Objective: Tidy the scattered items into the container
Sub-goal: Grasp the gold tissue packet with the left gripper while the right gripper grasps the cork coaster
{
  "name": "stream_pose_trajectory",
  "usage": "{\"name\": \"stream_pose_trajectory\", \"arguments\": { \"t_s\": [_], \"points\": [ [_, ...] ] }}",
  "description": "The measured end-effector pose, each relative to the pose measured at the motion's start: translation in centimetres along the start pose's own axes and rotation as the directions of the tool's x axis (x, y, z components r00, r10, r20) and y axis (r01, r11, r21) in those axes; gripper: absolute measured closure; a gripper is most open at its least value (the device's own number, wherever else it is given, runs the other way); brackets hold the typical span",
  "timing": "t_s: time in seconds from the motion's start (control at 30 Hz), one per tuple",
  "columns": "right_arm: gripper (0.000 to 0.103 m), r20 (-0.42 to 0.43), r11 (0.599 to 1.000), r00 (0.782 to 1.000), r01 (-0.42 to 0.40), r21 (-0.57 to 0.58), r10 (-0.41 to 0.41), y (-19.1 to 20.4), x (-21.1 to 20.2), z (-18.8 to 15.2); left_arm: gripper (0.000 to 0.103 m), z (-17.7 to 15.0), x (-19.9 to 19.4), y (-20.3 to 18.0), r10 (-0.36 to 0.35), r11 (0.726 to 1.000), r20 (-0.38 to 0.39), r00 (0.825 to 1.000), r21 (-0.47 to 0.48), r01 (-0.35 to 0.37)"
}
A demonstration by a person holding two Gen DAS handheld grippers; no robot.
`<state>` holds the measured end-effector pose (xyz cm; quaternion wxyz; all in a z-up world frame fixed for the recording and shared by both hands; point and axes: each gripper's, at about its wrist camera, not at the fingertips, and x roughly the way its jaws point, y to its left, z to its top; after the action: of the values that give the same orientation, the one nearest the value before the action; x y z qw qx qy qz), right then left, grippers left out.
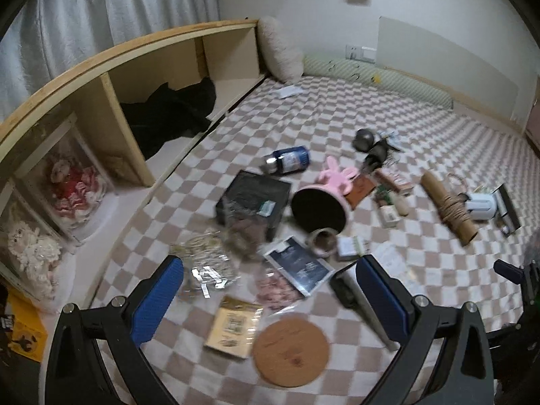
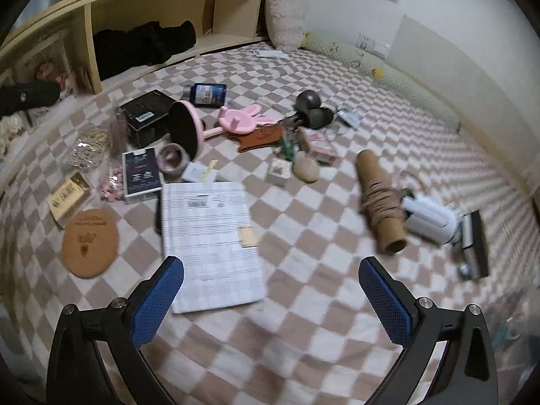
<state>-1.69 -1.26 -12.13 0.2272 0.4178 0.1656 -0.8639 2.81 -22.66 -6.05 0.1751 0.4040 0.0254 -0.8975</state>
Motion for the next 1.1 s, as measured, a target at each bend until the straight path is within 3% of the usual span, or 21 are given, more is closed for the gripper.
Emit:
{"name": "stream_pose_trajectory", "arguments": {
  "t_s": [0.33,0.53,0.67,0.73,0.97,1.03,1.1],
  "points": [
    [0.002,0.062,0.984,0.985,-0.164,0.063,0.16,4.7,0.3,-1.4,0.002,-2.6,4.3,3.9,0.118,0.992,-0.121,0.986,0.056,-0.112],
    [0.002,0.021,0.933,0.939,-0.343,0.106,0.343,7.6,1.7,-3.1,0.002,-4.3,6.4,3.0,0.126,0.988,-0.191,0.973,0.108,-0.107],
    [0.002,-0.016,0.908,0.912,-0.405,0.108,0.409,8.7,2.7,-4.2,0.002,-5.4,8.2,1.7,0.165,0.976,-0.235,0.958,0.181,-0.123],
    [0.002,-0.031,0.899,0.902,-0.426,0.101,0.431,9.0,3.0,-4.6,0.012,-5.8,9.3,1.7,0.175,0.973,-0.266,0.948,0.196,-0.124],
    [0.002,-0.061,0.861,0.865,-0.484,0.157,0.497,8.7,3.9,-5.3,0.014,-6.9,12.0,1.2,0.21,0.96,-0.333,0.919,0.25,-0.129],
    [0.002,-0.071,0.85,0.854,-0.498,0.169,0.515,8.8,4.3,-5.5,0.031,-7.0,12.5,1.1,0.204,0.961,-0.347,0.915,0.249,-0.12],
    [0.002,-0.087,0.844,0.847,-0.505,0.18,0.524,9.1,4.9,-5.7,0.035,-7.2,12.9,0.9,0.202,0.962,-0.361,0.91,0.249,-0.114]
  ]
}}
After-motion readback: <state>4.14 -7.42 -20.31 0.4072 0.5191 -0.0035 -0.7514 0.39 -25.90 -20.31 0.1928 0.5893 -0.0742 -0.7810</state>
